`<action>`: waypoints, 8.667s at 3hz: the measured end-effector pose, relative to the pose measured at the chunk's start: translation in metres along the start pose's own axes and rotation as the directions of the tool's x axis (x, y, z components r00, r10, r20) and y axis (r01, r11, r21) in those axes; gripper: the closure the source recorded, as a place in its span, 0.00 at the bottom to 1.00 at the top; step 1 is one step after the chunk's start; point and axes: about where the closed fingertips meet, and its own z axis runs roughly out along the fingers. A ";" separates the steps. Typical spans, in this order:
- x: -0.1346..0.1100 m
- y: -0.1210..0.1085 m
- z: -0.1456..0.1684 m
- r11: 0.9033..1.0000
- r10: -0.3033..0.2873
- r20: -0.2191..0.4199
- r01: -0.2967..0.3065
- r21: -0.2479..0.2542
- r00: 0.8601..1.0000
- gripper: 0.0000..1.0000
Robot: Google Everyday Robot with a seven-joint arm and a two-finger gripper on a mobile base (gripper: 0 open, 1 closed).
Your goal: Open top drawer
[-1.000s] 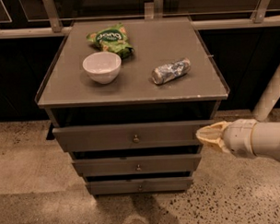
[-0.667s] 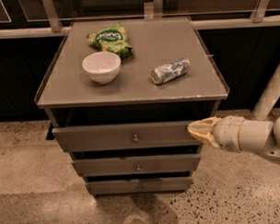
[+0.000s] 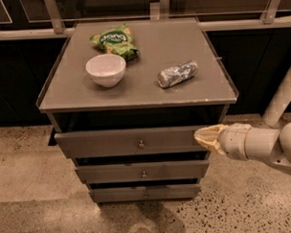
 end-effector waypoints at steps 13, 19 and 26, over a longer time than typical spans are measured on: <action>0.031 -0.060 0.085 0.999 0.029 -0.133 -0.033 -0.033 0.991 1.00; 0.023 -0.036 0.075 0.987 0.117 -0.163 -0.133 -0.088 0.980 1.00; 0.037 0.040 0.043 0.967 0.208 -0.167 -0.229 -0.113 0.964 1.00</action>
Offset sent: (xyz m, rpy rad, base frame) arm 0.0880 -0.0031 -0.0409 0.0051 -0.0627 -0.0741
